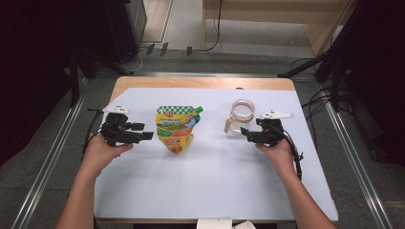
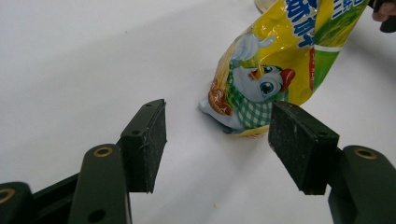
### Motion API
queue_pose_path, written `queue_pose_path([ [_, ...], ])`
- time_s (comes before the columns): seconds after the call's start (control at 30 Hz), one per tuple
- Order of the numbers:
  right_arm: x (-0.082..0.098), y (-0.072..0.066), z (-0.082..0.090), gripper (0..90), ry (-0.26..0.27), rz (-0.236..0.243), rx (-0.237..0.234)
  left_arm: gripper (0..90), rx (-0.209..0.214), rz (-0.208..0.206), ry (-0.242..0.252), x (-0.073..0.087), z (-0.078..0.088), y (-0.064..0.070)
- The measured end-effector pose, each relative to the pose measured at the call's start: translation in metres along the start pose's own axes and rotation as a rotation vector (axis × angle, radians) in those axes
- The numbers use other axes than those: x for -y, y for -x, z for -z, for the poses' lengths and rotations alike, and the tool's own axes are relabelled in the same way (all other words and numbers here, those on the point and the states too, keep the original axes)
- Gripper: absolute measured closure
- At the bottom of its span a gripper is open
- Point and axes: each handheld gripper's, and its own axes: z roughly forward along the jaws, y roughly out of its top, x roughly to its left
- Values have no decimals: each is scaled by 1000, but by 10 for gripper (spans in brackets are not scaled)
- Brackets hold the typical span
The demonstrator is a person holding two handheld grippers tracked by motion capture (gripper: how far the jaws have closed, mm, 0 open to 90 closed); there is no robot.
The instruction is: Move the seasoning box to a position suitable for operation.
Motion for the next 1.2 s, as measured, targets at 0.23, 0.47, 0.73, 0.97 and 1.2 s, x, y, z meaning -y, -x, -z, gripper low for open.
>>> queue_pose_path([
  [0.23, -2, -2, -14, 196, 4, 21, 12, 388, -8, 9, 2, 5, 4, 0],
  [0.47, -5, 0, -32, 137, 39, 14, 12, 386, -15, 11, -2, 9, 7, 2],
  [0.73, -4, -3, -44, 114, 66, 35, 38, 376, 6, -2, 7, 11, 7, 5],
  [0.97, -3, -3, -51, 108, 113, 29, 47, 361, 12, -11, 5, 13, 5, 8],
  [1.2, -2, -6, -58, 113, 153, 24, 73, 355, 17, -30, 7, 14, 5, 13],
])
